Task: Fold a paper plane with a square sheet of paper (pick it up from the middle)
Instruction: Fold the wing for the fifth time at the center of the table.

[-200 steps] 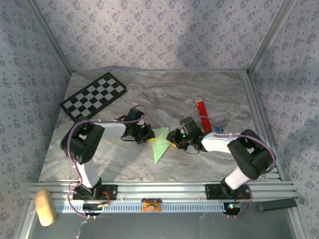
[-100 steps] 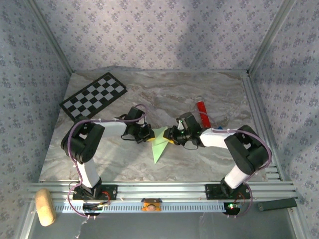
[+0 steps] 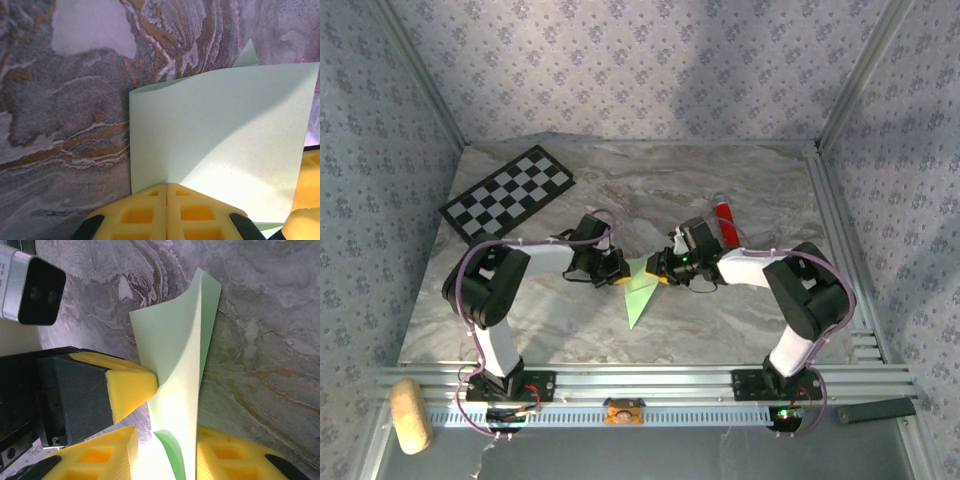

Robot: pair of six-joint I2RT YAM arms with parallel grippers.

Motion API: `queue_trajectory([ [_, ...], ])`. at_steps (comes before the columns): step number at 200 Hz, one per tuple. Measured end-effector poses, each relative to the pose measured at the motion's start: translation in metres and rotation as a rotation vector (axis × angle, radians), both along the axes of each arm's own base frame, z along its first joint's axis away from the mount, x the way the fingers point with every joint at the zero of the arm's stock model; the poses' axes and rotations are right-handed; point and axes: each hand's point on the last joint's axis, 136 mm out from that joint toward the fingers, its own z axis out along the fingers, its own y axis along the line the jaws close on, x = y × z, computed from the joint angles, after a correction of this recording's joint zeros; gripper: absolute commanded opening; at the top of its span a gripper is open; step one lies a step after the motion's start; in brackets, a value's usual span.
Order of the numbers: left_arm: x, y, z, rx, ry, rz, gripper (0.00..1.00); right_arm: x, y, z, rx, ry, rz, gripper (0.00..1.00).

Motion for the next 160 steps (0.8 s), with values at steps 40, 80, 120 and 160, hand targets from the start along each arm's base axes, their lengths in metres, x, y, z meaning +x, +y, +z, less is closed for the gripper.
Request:
queue_trajectory([
  [40,0.000,0.000,0.000,0.000,0.000,0.000,0.07,-0.001,-0.001,-0.006,-0.004,0.017,0.018,0.30],
  [80,0.000,0.000,0.000,0.000,0.000,0.000,0.07,0.000,-0.002,-0.009,-0.013,0.020,0.032,0.24],
  [120,0.000,0.000,0.000,0.000,-0.005,-0.006,0.07,0.001,-0.003,-0.011,-0.003,0.022,0.058,0.17],
  [160,0.001,-0.001,0.000,0.006,-0.005,-0.016,0.08,0.005,-0.003,-0.009,0.018,0.021,0.078,0.13],
])
